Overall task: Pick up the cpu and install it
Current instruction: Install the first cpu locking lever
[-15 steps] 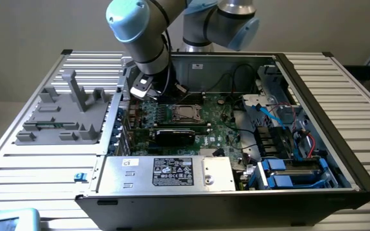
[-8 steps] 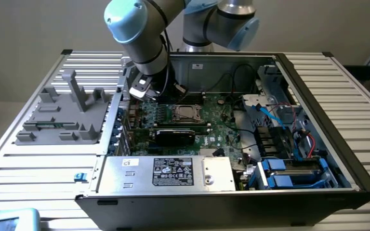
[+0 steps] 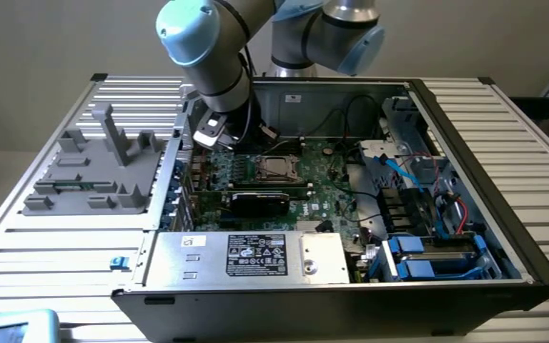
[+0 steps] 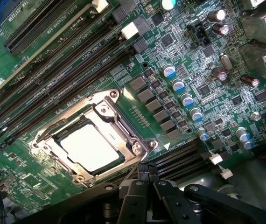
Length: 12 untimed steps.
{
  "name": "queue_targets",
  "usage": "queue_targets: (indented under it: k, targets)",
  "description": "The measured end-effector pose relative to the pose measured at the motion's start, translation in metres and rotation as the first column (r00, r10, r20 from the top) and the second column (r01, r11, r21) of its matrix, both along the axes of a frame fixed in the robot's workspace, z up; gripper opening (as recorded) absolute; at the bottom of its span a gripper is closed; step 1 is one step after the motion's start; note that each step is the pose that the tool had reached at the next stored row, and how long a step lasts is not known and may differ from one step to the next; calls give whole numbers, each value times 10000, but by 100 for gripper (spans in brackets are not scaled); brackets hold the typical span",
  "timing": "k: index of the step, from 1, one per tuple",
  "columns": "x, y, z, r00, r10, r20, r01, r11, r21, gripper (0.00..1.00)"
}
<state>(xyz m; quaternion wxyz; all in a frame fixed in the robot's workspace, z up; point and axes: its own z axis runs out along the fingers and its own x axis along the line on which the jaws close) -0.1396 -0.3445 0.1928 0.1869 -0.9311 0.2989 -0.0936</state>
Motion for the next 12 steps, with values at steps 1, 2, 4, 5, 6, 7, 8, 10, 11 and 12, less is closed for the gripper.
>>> queue_targets:
  k: [1,2,4,5,6,7,8,10,11,12]
  targets:
    - [10,0,-2,10000,0,3,0,10000,1,11]
    - [20,0,-4,10000,-1,3,1,10000,0,11]
    - [35,0,-11,10000,-3,5,3,10000,1,11]
    - [41,0,-15,10000,-4,5,4,10000,1,11]
    - [46,1,-18,10000,-5,5,5,10000,0,11]
    - [52,2,-21,10000,-7,4,7,10000,0,11]
    - [59,4,-22,10000,-8,2,8,10000,-2,11]
    - [73,7,-26,10000,-9,5,9,10000,1,11]
    - [80,9,-27,10000,-9,5,9,10000,1,11]
    - [86,10,-28,10000,-11,6,11,10000,2,11]
